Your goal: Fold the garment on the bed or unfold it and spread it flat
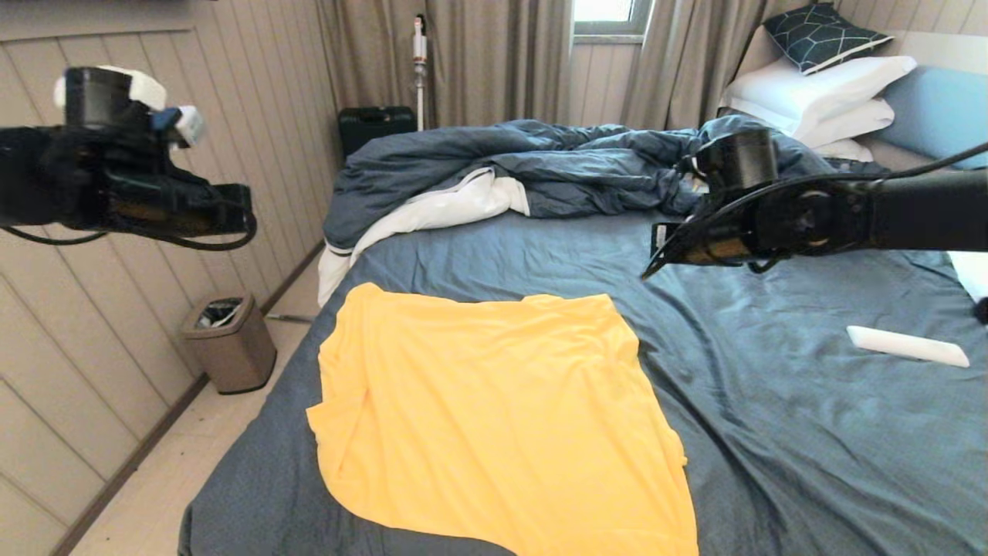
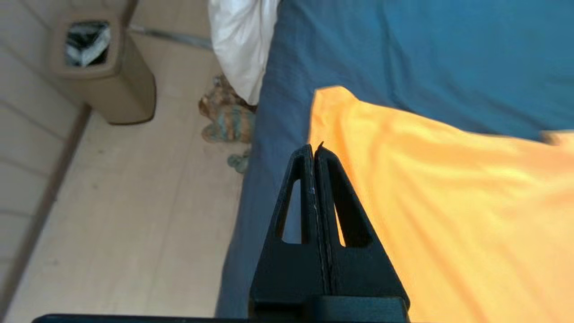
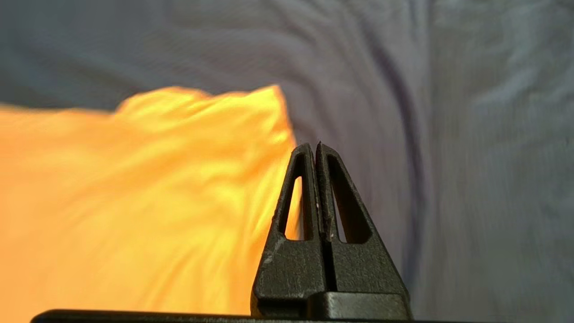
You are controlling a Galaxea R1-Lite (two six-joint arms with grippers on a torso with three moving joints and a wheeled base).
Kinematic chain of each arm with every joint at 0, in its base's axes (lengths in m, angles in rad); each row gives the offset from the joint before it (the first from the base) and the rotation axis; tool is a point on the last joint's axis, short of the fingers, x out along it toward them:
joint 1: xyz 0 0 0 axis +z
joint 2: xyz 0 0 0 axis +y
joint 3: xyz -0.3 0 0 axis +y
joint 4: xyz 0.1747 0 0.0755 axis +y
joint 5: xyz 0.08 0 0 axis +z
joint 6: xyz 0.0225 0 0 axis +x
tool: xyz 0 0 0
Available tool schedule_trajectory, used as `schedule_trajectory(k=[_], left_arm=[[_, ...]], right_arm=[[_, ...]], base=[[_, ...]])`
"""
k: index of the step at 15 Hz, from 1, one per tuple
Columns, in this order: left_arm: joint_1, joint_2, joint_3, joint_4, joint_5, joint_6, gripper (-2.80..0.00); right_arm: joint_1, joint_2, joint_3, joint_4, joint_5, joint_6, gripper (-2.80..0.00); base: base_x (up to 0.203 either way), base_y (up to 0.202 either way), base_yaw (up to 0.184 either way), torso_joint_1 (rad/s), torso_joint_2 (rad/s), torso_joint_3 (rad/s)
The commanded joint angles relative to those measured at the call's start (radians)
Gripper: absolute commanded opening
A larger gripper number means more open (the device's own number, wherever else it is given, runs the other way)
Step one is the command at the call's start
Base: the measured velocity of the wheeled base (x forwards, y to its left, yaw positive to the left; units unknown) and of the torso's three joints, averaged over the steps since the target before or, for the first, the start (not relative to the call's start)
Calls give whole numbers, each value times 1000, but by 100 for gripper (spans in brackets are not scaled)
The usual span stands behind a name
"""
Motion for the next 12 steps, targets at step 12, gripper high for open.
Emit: schedule_trajectory(k=[12], left_arm=[[117, -1278, 838, 369, 155, -50, -280]], right_arm=[[-60, -1404, 817, 456, -31, 55, -280]], base=[[0, 0, 0, 0, 0, 0]])
